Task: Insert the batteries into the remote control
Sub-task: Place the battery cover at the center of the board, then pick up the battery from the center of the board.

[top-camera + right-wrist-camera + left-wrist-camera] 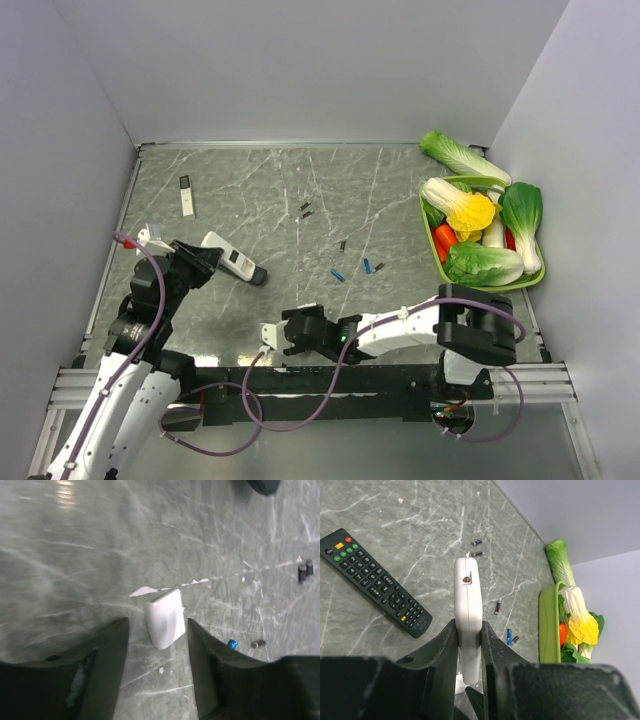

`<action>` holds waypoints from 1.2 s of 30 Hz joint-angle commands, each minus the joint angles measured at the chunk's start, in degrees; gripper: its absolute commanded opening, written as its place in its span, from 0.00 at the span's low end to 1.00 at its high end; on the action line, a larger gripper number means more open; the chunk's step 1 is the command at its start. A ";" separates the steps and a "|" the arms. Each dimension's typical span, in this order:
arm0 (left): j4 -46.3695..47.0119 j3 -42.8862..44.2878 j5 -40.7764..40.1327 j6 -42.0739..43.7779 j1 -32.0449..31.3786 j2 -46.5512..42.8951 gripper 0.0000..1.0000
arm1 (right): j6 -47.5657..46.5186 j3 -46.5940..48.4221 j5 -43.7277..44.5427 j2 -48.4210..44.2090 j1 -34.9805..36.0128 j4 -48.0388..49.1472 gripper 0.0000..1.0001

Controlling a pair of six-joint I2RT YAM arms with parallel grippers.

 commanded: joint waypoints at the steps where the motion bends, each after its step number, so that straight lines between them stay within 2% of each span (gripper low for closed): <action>1: 2.07 -1.90 2.71 0.56 0.24 -2.28 0.01 | 6.96 1.42 -9.48 -5.72 1.63 -14.36 0.72; 4: 5.13 -5.06 4.46 0.38 0.24 -3.16 0.01 | 9.69 2.21 -11.08 -10.11 1.46 -18.40 0.84; 7: 8.92 -8.83 6.93 0.47 0.24 -4.13 0.01 | 14.16 2.74 -10.55 -14.77 0.06 -20.95 0.91; 12: 17.88 -13.15 13.16 1.78 0.24 -4.92 0.01 | 25.75 4.50 -17.11 -22.23 -8.54 -26.06 1.00; 13: 19.29 -14.20 14.31 2.31 0.24 -4.83 0.01 | 27.26 4.50 -18.53 -23.30 -12.65 -26.67 1.00; 18: 29.74 -18.50 22.13 2.67 0.24 -2.99 0.01 | 33.60 5.29 -28.54 -28.67 -23.49 -28.08 1.00; 21: 36.50 -20.80 26.44 2.40 0.24 -1.67 0.01 | 33.95 7.22 -30.32 -28.23 -29.38 -30.10 1.00; 26: 42.49 -22.12 29.52 3.98 0.24 1.14 0.01 | 38.51 10.55 -30.06 -25.25 -39.91 -33.00 0.99; 29: 46.45 -22.82 30.58 4.24 0.24 3.07 0.01 | 41.41 12.14 -30.24 -22.62 -45.45 -35.20 0.92; 32: 50.49 -23.79 31.72 4.16 0.24 5.18 0.01 | 42.48 11.80 -32.17 -21.03 -48.98 -34.68 0.89; 36: 52.43 -24.23 31.81 4.51 0.24 7.73 0.01 | 43.09 12.84 -32.00 -17.60 -51.27 -34.77 0.82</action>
